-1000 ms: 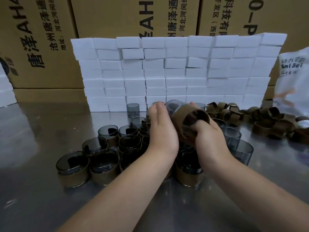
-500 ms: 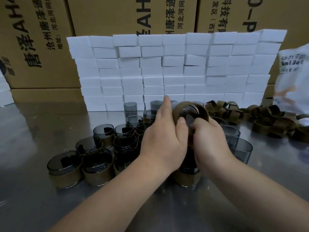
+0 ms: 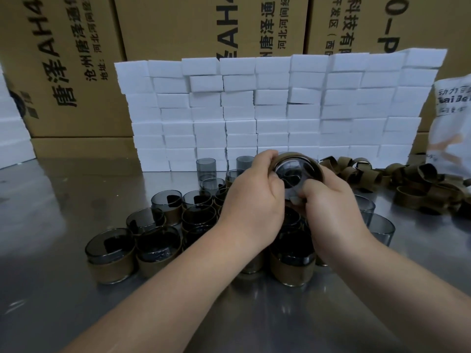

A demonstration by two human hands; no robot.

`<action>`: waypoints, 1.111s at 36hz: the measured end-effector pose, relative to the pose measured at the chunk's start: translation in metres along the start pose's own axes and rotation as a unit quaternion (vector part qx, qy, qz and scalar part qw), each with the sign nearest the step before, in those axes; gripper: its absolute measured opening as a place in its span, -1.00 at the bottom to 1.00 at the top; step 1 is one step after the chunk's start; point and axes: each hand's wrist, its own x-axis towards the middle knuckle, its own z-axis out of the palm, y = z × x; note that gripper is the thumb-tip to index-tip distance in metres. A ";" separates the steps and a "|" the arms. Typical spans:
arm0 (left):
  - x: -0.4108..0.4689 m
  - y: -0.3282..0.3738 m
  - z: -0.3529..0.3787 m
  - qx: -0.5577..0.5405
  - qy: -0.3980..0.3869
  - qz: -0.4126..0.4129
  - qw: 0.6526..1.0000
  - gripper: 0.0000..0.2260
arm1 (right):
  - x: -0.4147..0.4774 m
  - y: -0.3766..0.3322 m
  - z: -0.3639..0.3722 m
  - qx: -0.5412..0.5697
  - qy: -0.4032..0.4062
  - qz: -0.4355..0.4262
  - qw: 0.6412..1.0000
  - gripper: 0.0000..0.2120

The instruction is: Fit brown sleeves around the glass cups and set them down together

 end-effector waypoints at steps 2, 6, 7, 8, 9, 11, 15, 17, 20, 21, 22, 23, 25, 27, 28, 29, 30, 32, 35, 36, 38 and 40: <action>0.000 -0.002 0.000 -0.003 0.004 -0.001 1.000 -0.56 | 0.000 -0.002 0.000 -0.007 -0.006 -0.004 1.000 -0.62; -0.001 -0.007 -0.001 -0.026 0.010 -0.003 1.000 -0.54 | -0.003 -0.006 0.002 -0.015 -0.019 -0.006 1.000 -0.59; 0.000 -0.007 -0.001 -0.032 0.011 -0.005 0.999 -0.55 | -0.003 -0.006 0.002 -0.017 -0.019 -0.006 1.000 -0.60; 0.000 -0.008 -0.001 -0.036 0.010 -0.007 0.999 -0.55 | -0.004 -0.006 0.002 -0.019 -0.018 -0.005 1.000 -0.61; 0.000 -0.008 -0.002 -0.039 0.008 -0.010 0.999 -0.55 | -0.005 -0.006 0.002 -0.018 -0.016 -0.002 1.000 -0.61; 0.000 -0.008 -0.002 -0.041 0.003 -0.010 0.999 -0.57 | -0.005 -0.006 0.001 -0.008 -0.016 0.007 1.000 -0.60; -0.003 -0.006 -0.002 -0.002 -0.009 0.012 1.000 -0.54 | -0.004 -0.005 -0.001 0.001 -0.022 0.023 0.999 -0.64; -0.003 -0.005 -0.003 -0.007 -0.009 0.014 1.000 -0.53 | -0.002 -0.005 -0.002 0.003 -0.023 0.026 0.999 -0.67; -0.003 -0.006 -0.003 -0.025 0.004 0.014 1.000 -0.54 | -0.001 -0.004 -0.003 0.000 -0.022 0.026 0.999 -0.71; -0.003 -0.006 -0.003 -0.033 0.009 0.015 0.999 -0.54 | -0.001 -0.004 -0.003 -0.007 -0.023 0.024 0.999 -0.71; -0.003 -0.007 -0.002 -0.041 0.014 0.016 0.999 -0.55 | 0.000 -0.003 -0.004 -0.017 -0.024 0.022 0.999 -0.70; -0.004 -0.007 -0.002 -0.046 0.019 0.017 0.999 -0.55 | -0.001 -0.003 -0.004 -0.026 -0.026 0.021 0.999 -0.66; -0.003 -0.007 0.000 -0.053 0.023 0.015 0.998 -0.54 | -0.001 -0.004 -0.006 -0.041 -0.027 0.026 0.998 -0.52; -0.003 -0.008 0.001 -0.054 0.023 0.011 0.998 -0.53 | -0.001 -0.005 -0.006 -0.051 -0.025 0.030 0.998 -0.45; -0.002 -0.008 0.001 -0.052 0.026 0.011 0.998 -0.53 | -0.002 -0.006 -0.006 -0.053 -0.025 0.029 0.998 -0.45; -0.002 -0.009 0.001 -0.048 0.030 0.011 0.998 -0.53 | -0.003 -0.007 -0.005 -0.054 -0.026 0.027 0.998 -0.46; -0.002 -0.010 0.000 -0.043 0.033 0.011 0.998 -0.54 | -0.004 -0.008 -0.005 -0.055 -0.028 0.024 0.998 -0.45; -0.002 -0.011 -0.001 -0.038 0.034 0.009 0.999 -0.54 | -0.004 -0.009 -0.005 -0.058 -0.032 0.023 0.998 -0.40; -0.002 -0.012 -0.001 -0.035 0.030 0.006 0.999 -0.53 | -0.002 -0.008 -0.005 -0.056 -0.029 0.023 0.998 -0.39; -0.002 -0.013 -0.001 -0.035 0.031 0.007 0.999 -0.52 | -0.002 -0.009 -0.005 -0.053 -0.029 0.023 0.998 -0.39; -0.001 -0.013 -0.001 -0.033 0.033 0.008 0.999 -0.52 | -0.003 -0.010 -0.004 -0.051 -0.032 0.019 0.998 -0.47; -0.002 -0.014 -0.001 -0.040 0.037 0.005 0.999 -0.52 | -0.004 -0.010 -0.003 -0.049 -0.038 0.012 0.998 -0.57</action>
